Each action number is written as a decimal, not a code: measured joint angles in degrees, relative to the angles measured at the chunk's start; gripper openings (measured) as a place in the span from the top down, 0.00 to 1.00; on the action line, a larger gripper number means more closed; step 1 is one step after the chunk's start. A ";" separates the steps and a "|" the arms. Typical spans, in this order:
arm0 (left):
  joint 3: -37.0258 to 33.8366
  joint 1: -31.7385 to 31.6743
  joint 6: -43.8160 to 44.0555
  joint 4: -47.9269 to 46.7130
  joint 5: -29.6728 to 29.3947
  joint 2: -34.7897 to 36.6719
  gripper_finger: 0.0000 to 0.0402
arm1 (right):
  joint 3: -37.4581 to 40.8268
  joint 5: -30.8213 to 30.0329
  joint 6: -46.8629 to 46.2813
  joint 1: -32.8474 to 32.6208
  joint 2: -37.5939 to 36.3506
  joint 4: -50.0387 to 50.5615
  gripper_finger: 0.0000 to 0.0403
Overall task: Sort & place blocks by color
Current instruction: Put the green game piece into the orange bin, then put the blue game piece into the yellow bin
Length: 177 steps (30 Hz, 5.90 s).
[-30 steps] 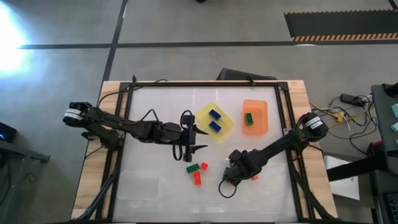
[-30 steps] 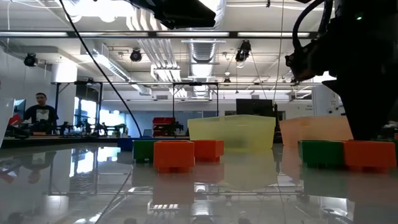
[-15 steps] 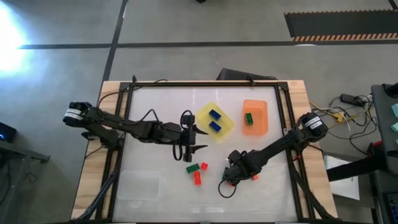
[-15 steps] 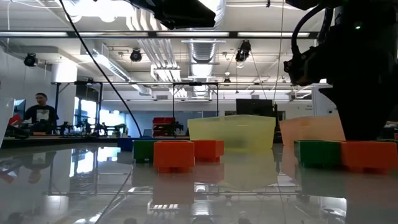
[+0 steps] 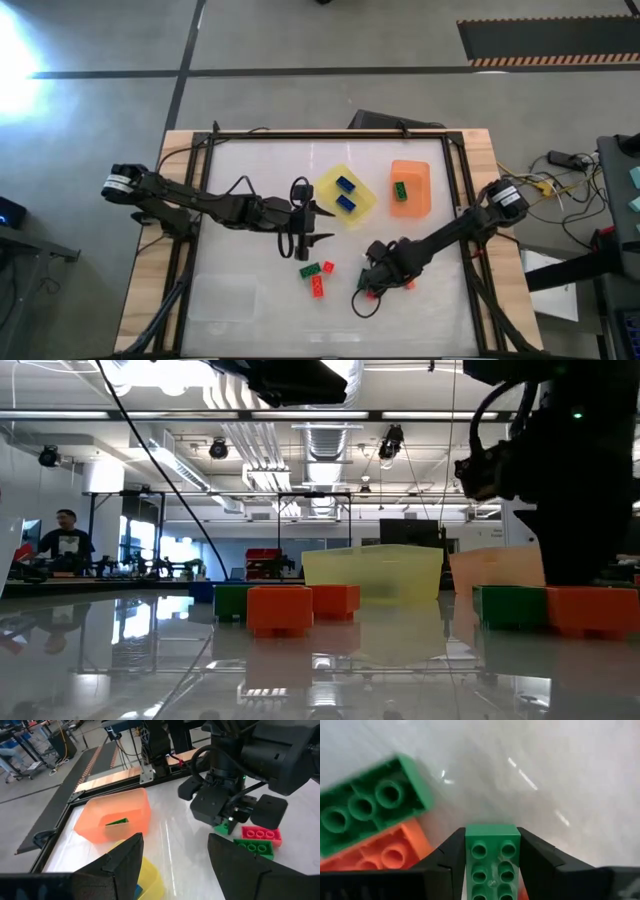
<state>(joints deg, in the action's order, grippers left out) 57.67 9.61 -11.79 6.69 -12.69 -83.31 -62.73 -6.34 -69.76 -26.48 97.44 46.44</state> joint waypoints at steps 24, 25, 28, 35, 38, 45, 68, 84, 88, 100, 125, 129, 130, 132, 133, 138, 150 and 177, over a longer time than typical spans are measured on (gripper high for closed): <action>-4.03 8.94 12.36 18.36 0.00 -0.02 0.48 | 21.06 -21.56 59.98 0.99 -28.24 -63.42 0.67; -5.55 9.04 13.71 20.92 0.01 -0.02 0.48 | 23.51 -20.65 61.94 0.99 -28.53 -70.80 0.67; -10.09 9.11 17.43 28.33 -0.52 -0.04 0.48 | 29.62 -18.36 66.72 1.01 -28.62 -89.25 0.67; -15.81 9.14 19.02 41.47 -3.21 -0.07 0.48 | 35.18 -15.68 71.10 1.01 -27.18 -106.88 0.66; -15.95 9.14 19.01 42.71 -3.90 -0.07 0.48 | 34.95 -15.66 71.78 1.03 -27.18 -107.63 0.66; -13.67 8.35 18.50 49.51 -5.87 -6.34 0.48 | 32.37 -14.11 72.89 1.02 -26.05 -107.95 0.66; -2.93 7.29 17.50 52.52 0.08 -20.86 0.48 | 30.11 -11.29 71.65 2.41 -22.20 -107.72 0.66; -7.33 6.96 20.01 47.64 3.78 -14.28 0.36 | 30.13 -7.35 67.41 3.59 -24.58 -103.01 0.66; -5.69 6.84 19.38 49.58 3.69 -17.07 0.32 | 30.13 -7.38 66.78 4.65 -22.49 -105.26 0.66; -2.85 6.56 15.46 52.97 1.55 -21.44 0.42 | 29.37 -7.33 67.87 5.82 -19.33 -108.81 0.66; 1.57 8.20 31.86 -9.06 1.92 -6.64 0.68 | 29.36 -7.26 66.67 5.91 -29.54 -91.69 0.42; 7.38 11.33 43.62 -37.95 5.15 -1.78 0.68 | 29.48 -7.33 66.76 5.91 -32.74 -86.31 0.42; 8.65 12.37 45.79 -43.65 7.22 -1.19 0.68 | 29.48 -7.36 66.80 5.91 -33.35 -85.70 0.42; 10.85 15.10 47.64 -53.49 10.48 -0.15 0.68 | 29.51 -7.37 67.32 5.91 -34.08 -84.89 0.42; 11.31 16.69 47.76 -58.29 11.39 0.14 0.68 | 29.52 -7.42 67.45 5.91 -34.16 -84.87 0.42; 8.97 24.43 47.89 -68.82 19.75 1.33 0.68 | 29.74 -8.71 68.26 5.91 -33.69 -84.39 0.43; 3.56 31.84 50.60 -68.78 22.39 -2.03 0.66 | 29.85 -10.52 68.39 5.91 -32.40 -84.29 0.42; 16.58 25.25 38.28 -68.62 6.94 -4.96 0.34 | 29.80 -13.21 65.27 5.90 -32.42 -79.26 0.42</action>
<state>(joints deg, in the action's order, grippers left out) 74.25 34.85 26.49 -61.93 -5.75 -88.27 -32.93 -19.55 -4.49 -20.59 65.01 -32.82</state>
